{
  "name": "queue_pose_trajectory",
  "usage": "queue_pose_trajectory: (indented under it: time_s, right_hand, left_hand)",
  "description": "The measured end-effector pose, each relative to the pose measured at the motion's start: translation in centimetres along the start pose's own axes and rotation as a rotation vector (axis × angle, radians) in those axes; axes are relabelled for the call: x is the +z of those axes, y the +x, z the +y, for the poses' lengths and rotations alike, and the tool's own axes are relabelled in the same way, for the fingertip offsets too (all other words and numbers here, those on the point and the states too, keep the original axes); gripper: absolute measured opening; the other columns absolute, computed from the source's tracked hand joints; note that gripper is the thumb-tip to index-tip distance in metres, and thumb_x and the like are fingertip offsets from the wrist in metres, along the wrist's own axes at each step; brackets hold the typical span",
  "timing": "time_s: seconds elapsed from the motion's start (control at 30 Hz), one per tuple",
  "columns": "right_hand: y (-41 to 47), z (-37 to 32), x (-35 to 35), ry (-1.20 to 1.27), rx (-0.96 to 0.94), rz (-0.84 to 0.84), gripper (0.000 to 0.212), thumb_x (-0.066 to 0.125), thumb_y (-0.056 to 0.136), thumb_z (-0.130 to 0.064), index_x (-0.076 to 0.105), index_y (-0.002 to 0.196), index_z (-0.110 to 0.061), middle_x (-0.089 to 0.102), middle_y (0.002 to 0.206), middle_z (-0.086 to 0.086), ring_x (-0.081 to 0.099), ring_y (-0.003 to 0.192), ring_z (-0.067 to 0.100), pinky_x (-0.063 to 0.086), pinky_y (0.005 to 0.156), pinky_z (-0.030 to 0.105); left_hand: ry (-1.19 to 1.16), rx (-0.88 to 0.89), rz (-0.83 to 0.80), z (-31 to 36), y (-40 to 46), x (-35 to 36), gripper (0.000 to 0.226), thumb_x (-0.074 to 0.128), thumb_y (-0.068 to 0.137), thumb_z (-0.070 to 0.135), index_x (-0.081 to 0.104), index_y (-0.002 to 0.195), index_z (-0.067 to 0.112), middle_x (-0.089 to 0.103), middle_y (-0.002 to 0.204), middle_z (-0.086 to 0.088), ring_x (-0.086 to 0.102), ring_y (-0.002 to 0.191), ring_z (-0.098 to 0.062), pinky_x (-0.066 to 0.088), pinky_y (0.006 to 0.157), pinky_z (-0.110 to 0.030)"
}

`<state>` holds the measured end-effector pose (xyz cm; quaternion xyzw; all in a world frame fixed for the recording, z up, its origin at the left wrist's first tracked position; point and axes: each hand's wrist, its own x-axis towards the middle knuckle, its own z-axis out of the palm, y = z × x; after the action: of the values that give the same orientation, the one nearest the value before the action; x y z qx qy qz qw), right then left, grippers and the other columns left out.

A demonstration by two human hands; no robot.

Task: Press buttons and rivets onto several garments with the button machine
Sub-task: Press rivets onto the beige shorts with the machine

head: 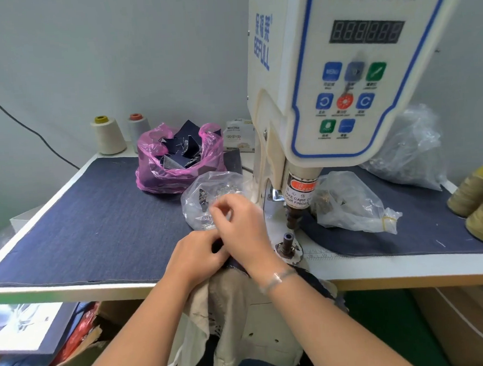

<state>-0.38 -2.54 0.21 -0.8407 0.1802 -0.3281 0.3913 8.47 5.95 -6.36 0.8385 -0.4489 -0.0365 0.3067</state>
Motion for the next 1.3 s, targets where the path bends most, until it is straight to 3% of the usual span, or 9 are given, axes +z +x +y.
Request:
queue_pose_trajectory:
  time_s: [0.1,0.23,0.3,0.4,0.53,0.67,0.8,0.93,1.3]
  right_hand:
    - [-5.2,0.6,-6.0,0.103,0.063,0.024,0.024,0.066,0.082,-0.015,0.062,0.069,-0.034,0.065,0.072,-0.016,0.059,0.070,0.001,0.041,0.064,0.009]
    - [-7.1,4.1,-12.9,0.150,0.315,0.146,0.016,0.068,0.081,-0.014,0.069,0.072,-0.027,0.068,0.069,-0.015,0.059,0.062,-0.004,0.042,0.059,0.009]
    - [-6.6,5.8,-14.4,0.106,0.443,0.083,0.013,0.067,0.084,-0.017,0.070,0.076,-0.027,0.068,0.068,-0.013,0.058,0.064,-0.004,0.043,0.059,0.014]
    - [-5.5,7.5,-14.0,-0.012,0.545,-0.069,0.012,0.064,0.087,-0.019,0.069,0.077,-0.025,0.065,0.067,-0.009,0.056,0.065,0.004,0.043,0.059,0.017]
    - [-4.8,7.3,-12.6,0.224,0.589,-0.118,0.014,0.064,0.086,-0.018,0.070,0.075,-0.022,0.066,0.062,-0.011,0.055,0.057,0.000,0.044,0.051,0.014]
    - [-4.4,6.7,-11.2,0.230,0.567,-0.161,0.020,0.064,0.085,-0.021,0.071,0.068,-0.028,0.059,0.055,-0.011,0.052,0.054,0.000,0.043,0.050,0.016]
    - [-3.5,6.6,-10.9,0.413,0.676,-0.157,0.018,0.065,0.086,-0.018,0.067,0.069,-0.017,0.051,0.053,-0.002,0.043,0.055,0.012,0.035,0.052,0.024]
    - [-2.8,6.7,-11.2,0.642,0.777,-0.211,0.007,0.065,0.086,-0.011,0.069,0.082,-0.007,0.052,0.058,0.000,0.041,0.050,0.009,0.030,0.043,0.021]
    - [-1.8,7.0,-11.7,0.660,0.887,-0.355,0.012,0.067,0.085,-0.017,0.059,0.078,-0.011,0.051,0.062,-0.001,0.040,0.047,0.007,0.028,0.039,0.017]
  left_hand:
    - [0.037,-0.002,0.023,-0.4,0.1,0.3,0.022,0.046,0.072,0.044,0.061,0.081,0.030,0.055,0.063,0.016,0.052,0.070,-0.010,0.034,0.059,-0.028]
    - [0.043,-0.009,0.028,-0.4,0.1,0.3,0.020,0.046,0.071,0.043,0.059,0.078,0.030,0.054,0.063,0.014,0.051,0.071,-0.014,0.034,0.061,-0.029]
    - [0.042,-0.016,0.026,-0.2,0.1,0.3,0.019,0.046,0.071,0.043,0.059,0.077,0.030,0.054,0.064,0.014,0.051,0.072,-0.015,0.036,0.062,-0.029]
    - [0.044,-0.026,0.012,-0.1,0.0,0.2,0.015,0.046,0.071,0.043,0.057,0.075,0.032,0.057,0.066,0.012,0.054,0.073,-0.017,0.039,0.062,-0.031]
    - [0.035,-0.038,-0.001,-0.1,-0.1,0.1,0.005,0.049,0.073,0.041,0.050,0.071,0.037,0.056,0.062,0.015,0.055,0.072,-0.016,0.038,0.060,-0.030]
    - [0.042,-0.038,-0.016,0.0,-0.1,0.0,0.017,0.057,0.080,0.035,0.046,0.068,0.041,0.056,0.063,0.014,0.054,0.072,-0.017,0.034,0.060,-0.029]
    - [0.031,-0.038,-0.021,0.1,-0.1,-0.1,0.006,0.048,0.072,0.042,0.046,0.067,0.041,0.055,0.061,0.015,0.052,0.069,-0.014,0.033,0.056,-0.027]
    - [0.027,-0.036,-0.029,0.2,0.0,-0.1,0.007,0.047,0.071,0.042,0.044,0.065,0.041,0.056,0.063,0.013,0.053,0.071,-0.016,0.034,0.059,-0.029]
    - [0.040,-0.027,-0.008,0.0,0.0,0.0,0.012,0.046,0.071,0.042,0.053,0.075,0.033,0.058,0.067,0.012,0.054,0.073,-0.017,0.034,0.060,-0.030]
